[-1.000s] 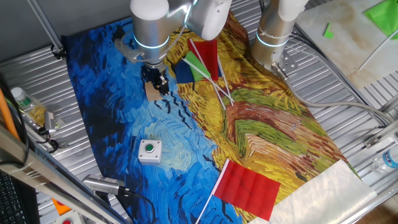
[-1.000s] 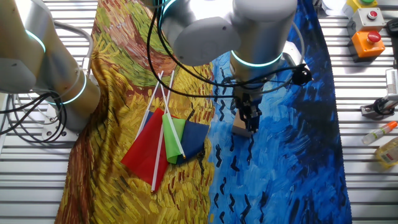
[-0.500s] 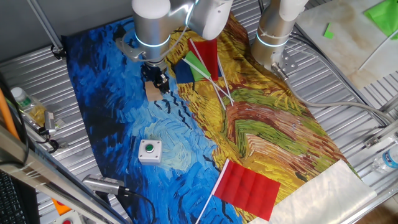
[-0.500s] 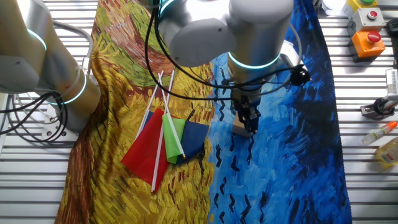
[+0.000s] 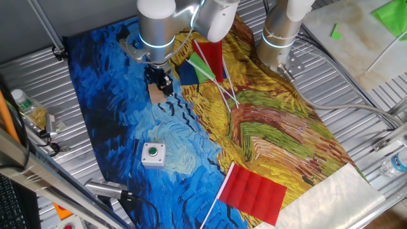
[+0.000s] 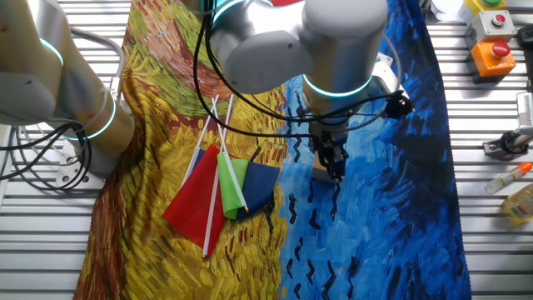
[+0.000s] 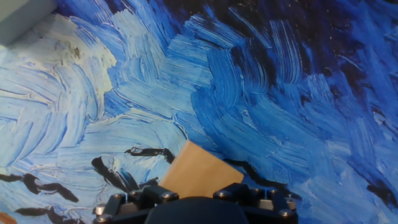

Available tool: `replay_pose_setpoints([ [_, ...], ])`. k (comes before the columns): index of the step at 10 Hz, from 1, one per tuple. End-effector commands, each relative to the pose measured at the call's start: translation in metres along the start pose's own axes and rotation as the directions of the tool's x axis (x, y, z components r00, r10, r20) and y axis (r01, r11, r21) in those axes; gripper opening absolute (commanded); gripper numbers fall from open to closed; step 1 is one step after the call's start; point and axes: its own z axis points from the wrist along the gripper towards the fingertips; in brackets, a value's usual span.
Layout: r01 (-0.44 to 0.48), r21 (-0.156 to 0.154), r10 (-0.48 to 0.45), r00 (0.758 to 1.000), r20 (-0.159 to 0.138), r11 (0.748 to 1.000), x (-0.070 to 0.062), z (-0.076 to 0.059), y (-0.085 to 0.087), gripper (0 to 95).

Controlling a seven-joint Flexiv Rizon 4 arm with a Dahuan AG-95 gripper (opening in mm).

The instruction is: Pick up the small block on the left and move it to the right

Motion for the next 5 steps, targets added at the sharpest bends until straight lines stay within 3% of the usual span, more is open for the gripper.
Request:
replay_pose_setpoints([
  [1,-0.006,0.003,0.006,1.0,-0.003,1.0,-0.0009,-0.0004,-0.0003,38.0],
  [2,-0.009,0.003,0.009,1.0,-0.004,1.0,-0.0009,-0.0005,-0.0003,19.0],
  [3,-0.012,0.002,0.012,1.0,-0.004,1.0,-0.0009,-0.0007,-0.0003,19.0],
  [4,-0.017,0.0,0.017,1.0,-0.007,1.0,-0.0009,-0.0008,-0.0003,0.0],
  [5,-0.02,-0.001,0.02,1.0,-0.006,1.0,-0.0009,-0.0008,-0.0003,0.0],
])
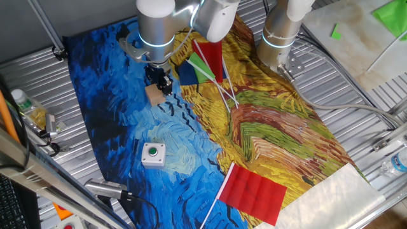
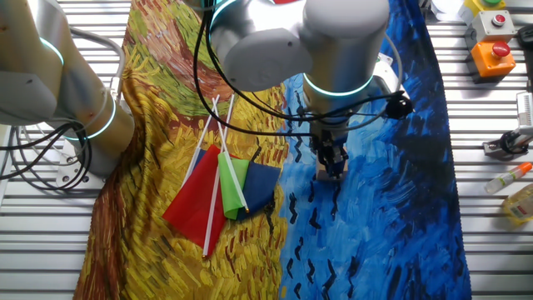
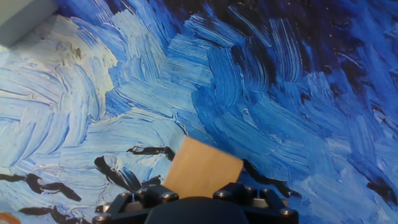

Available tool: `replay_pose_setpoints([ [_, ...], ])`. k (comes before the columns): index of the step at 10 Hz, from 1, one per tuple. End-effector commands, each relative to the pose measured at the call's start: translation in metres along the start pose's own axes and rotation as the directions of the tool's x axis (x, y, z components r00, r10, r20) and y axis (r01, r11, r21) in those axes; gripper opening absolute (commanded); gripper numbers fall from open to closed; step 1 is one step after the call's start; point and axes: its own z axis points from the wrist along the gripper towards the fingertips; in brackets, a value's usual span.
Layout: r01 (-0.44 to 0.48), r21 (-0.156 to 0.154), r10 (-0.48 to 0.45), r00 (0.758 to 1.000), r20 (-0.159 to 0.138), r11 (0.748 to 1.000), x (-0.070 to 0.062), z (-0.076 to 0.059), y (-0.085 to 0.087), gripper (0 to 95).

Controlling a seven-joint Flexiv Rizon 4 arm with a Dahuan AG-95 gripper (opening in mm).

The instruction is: Pick up the small block on the left and move it to the right

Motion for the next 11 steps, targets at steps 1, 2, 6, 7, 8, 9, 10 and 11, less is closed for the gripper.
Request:
replay_pose_setpoints([
  [1,-0.003,-0.005,0.003,1.0,-0.002,1.0,-0.001,0.001,0.0,0.0],
  [2,-0.003,-0.009,0.003,1.0,-0.001,1.0,-0.001,0.001,0.0,0.0],
  [6,-0.023,-0.033,0.024,1.0,0.001,0.999,-0.001,-0.004,0.0,0.0],
  [7,-0.031,-0.056,0.032,0.999,0.008,0.998,-0.001,-0.005,0.0,0.0],
  [8,-0.033,-0.058,0.034,0.999,0.009,0.998,-0.001,-0.006,0.0,0.0],
  [9,-0.042,-0.063,0.043,0.999,0.005,0.997,-0.003,-0.012,0.001,0.0],
  [10,-0.048,-0.067,0.048,0.999,0.0,0.997,-0.004,-0.017,0.002,0.0],
  [11,-0.056,-0.068,0.056,0.998,-0.004,0.996,-0.007,-0.026,0.006,0.0],
])
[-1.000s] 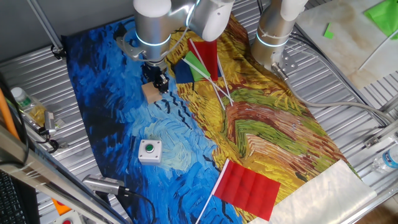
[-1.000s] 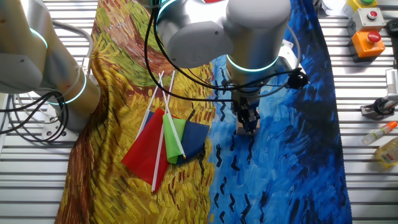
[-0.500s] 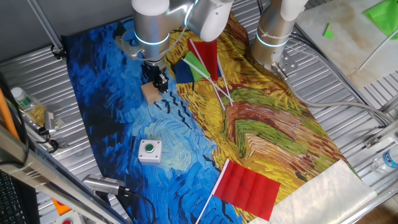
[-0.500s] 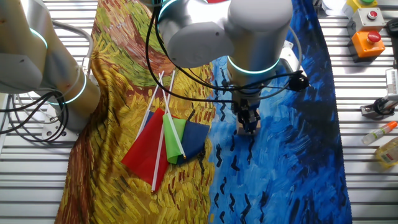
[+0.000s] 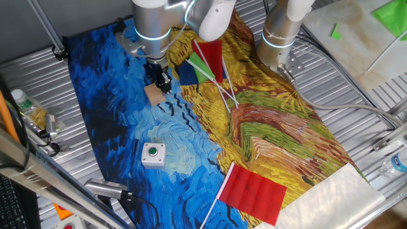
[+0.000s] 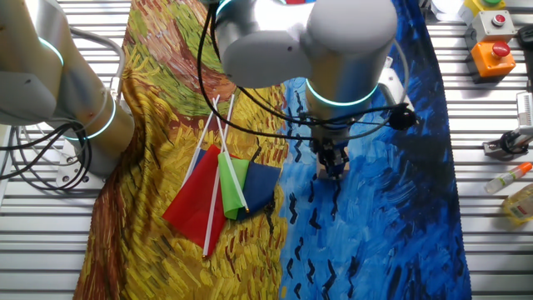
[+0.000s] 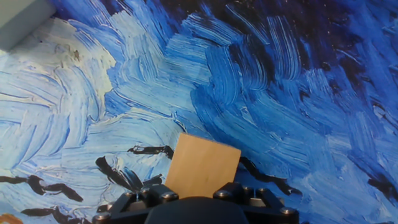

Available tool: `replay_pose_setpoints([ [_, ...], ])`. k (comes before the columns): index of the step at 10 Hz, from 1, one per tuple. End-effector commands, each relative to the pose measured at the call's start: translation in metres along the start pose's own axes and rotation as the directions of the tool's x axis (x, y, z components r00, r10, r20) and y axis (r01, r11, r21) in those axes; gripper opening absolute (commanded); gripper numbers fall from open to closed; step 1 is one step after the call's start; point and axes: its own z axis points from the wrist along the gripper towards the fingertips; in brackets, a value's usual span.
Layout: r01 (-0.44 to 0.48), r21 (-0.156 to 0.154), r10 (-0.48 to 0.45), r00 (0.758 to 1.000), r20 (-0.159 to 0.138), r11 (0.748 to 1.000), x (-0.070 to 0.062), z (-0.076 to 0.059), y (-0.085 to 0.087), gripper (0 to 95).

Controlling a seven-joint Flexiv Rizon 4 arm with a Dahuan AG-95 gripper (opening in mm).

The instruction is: Pick up the small block on the left and move it to the right

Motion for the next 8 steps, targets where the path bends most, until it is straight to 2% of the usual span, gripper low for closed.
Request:
replay_pose_setpoints([
  [1,-0.014,-0.004,0.013,1.0,-0.006,1.0,-0.003,-0.014,0.008,0.0],
  [4,-0.035,-0.012,0.035,0.999,-0.004,0.999,-0.011,-0.025,0.019,0.0],
  [8,-0.063,-0.024,0.063,0.998,-0.008,0.998,-0.027,-0.038,0.037,0.0],
])
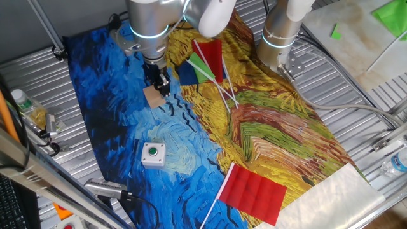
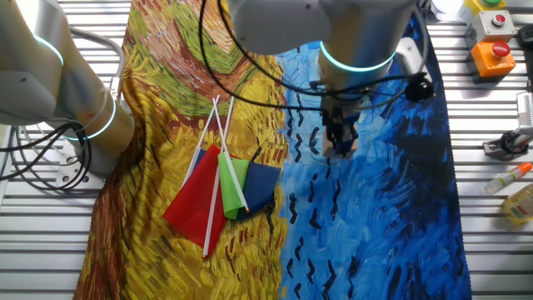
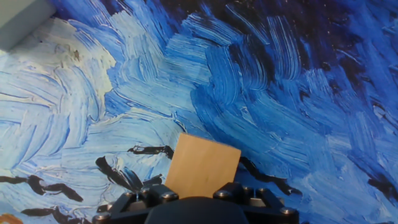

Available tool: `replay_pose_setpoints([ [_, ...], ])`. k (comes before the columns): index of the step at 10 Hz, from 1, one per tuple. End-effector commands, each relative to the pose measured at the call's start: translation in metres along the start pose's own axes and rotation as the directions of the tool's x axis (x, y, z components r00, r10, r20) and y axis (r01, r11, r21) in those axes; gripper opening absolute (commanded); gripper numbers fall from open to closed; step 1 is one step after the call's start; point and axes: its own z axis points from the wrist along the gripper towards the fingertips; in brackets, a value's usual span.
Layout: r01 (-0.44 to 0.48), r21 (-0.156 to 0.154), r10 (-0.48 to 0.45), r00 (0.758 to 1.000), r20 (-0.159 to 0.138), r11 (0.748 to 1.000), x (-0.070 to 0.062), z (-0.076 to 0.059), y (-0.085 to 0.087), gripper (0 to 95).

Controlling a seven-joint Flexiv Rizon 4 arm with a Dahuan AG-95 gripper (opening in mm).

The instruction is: Pick up the small block on the left and move it to the right

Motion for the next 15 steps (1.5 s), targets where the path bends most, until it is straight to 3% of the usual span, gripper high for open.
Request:
replay_pose_setpoints([
  [1,0.0,-0.004,0.0,1.0,-0.003,1.0,-0.0034,-0.0041,0.0042,0.0],
  [9,-0.01,0.007,0.01,1.0,-0.013,1.0,-0.0038,-0.0043,0.0044,0.0],
  [11,-0.039,-0.002,0.039,0.999,-0.016,0.999,-0.0038,-0.0043,0.0044,0.0],
  [13,0.004,-0.012,-0.004,1.0,-0.022,1.0,-0.0038,-0.0043,0.0044,0.0],
  [15,0.101,-0.024,-0.101,0.995,-0.005,0.995,-0.0038,-0.0043,0.0044,0.0],
])
